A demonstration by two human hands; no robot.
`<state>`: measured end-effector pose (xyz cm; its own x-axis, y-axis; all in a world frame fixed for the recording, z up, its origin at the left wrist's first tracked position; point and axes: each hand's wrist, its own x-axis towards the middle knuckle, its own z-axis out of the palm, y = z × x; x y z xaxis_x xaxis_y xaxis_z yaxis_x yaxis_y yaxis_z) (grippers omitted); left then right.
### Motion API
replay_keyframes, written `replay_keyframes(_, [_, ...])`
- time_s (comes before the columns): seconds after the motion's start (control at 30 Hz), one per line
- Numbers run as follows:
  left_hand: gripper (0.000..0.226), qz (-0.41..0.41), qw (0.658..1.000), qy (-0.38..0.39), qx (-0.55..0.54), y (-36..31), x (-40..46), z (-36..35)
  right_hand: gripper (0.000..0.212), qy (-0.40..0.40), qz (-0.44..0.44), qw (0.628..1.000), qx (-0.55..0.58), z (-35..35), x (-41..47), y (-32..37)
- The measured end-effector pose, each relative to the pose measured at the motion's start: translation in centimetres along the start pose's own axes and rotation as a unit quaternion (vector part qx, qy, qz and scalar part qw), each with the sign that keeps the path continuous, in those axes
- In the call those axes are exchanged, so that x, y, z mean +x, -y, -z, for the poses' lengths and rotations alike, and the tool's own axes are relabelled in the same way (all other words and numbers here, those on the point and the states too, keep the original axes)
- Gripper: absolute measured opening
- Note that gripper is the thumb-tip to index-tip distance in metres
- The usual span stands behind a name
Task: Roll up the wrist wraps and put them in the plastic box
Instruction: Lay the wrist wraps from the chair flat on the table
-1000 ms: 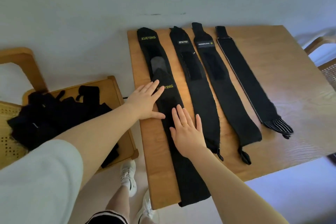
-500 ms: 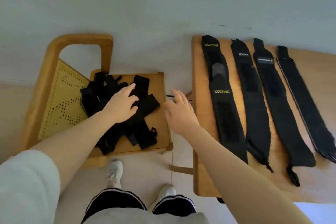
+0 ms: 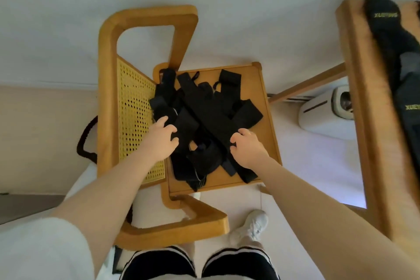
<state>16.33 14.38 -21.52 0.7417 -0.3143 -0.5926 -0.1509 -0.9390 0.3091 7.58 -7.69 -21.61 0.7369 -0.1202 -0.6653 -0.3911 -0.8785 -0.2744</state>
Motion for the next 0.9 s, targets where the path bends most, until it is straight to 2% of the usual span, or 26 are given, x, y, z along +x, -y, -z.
replay_keyframes(0.17, [0.039,-0.011,0.999,0.036,-0.03,1.0,3.6,-3.0,0.058,-0.001,-0.109,0.991,0.076,-4.5,5.2,-0.4])
replay_keyframes(0.3, [0.039,-0.013,0.997,0.03,-0.077,0.7,4.9,-4.3,0.074,-0.083,-0.159,0.979,0.099,-5.9,7.4,-1.0])
replay_keyframes(0.33, [0.039,-0.016,0.996,0.031,-0.085,0.6,5.0,-4.6,0.073,-0.11,-0.169,0.975,0.096,-6.0,7.8,-1.2])
replay_keyframes(0.4, [0.039,-0.026,0.994,0.038,-0.102,0.5,5.0,-4.8,0.058,-0.152,-0.174,0.966,0.115,-5.6,8.0,-1.1])
replay_keyframes(0.47, [0.04,-0.036,0.991,0.041,-0.119,0.2,4.8,-4.5,0.04,-0.164,-0.156,0.947,0.229,-4.6,7.7,-0.4])
replay_keyframes(0.53, [0.044,-0.048,0.988,0.034,-0.141,-0.4,4.3,-3.6,0.029,-0.154,-0.112,0.911,0.366,-2.7,6.7,0.9])
replay_keyframes(0.63, [0.048,-0.029,0.969,0.034,-0.244,-1.7,3.5,-1.2,0.016,-0.157,-0.02,0.885,0.437,1.2,4.7,3.2])
replay_keyframes(0.7, [0.047,0.016,0.931,0.047,-0.361,-3.0,3.1,0.7,0.011,-0.16,0.036,0.868,0.468,4.0,2.8,4.5])
replay_keyframes(0.8, [0.049,0.106,0.811,0.067,-0.572,-4.9,1.9,4.0,0.014,-0.152,0.091,0.831,0.527,8.0,-0.7,5.8])
replay_keyframes(0.9, [0.05,0.108,0.698,0.076,-0.704,-6.1,0.1,6.8,0.015,-0.127,0.136,0.815,0.548,10.9,-4.0,6.2])
